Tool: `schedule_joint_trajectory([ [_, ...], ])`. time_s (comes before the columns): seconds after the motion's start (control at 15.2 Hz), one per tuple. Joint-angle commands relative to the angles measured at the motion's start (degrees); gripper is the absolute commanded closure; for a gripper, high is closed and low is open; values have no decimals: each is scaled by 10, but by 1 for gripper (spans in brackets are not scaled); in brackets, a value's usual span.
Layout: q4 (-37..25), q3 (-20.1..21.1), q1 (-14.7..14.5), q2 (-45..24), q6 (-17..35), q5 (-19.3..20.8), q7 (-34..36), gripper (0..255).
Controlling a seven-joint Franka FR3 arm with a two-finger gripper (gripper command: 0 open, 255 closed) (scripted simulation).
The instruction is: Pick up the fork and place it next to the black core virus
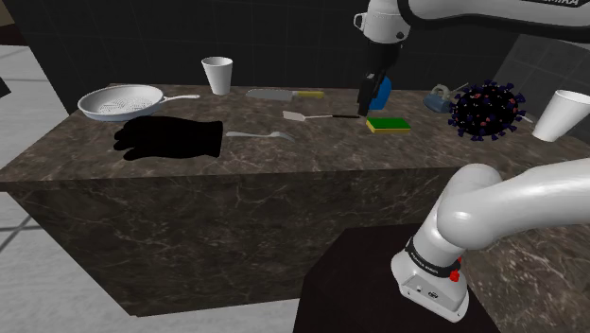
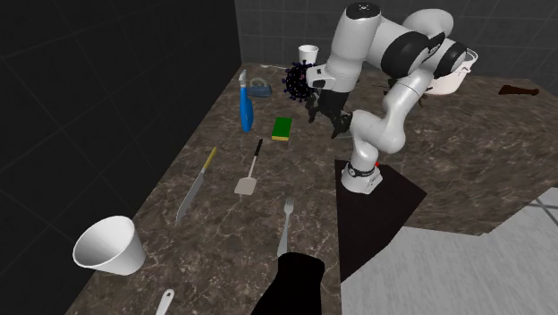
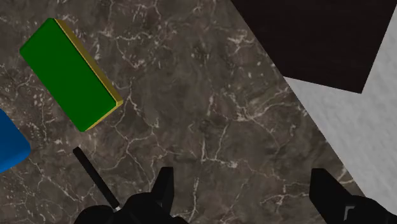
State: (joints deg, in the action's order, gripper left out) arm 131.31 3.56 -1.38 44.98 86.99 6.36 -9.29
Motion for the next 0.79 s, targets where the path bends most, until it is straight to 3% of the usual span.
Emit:
schedule_joint_trajectory([
  [0.0, 0, 0, 0, 0, 0, 0, 0, 0],
  [0.73, -71, 9, -35, -208, 138, -27, -45, 0],
])
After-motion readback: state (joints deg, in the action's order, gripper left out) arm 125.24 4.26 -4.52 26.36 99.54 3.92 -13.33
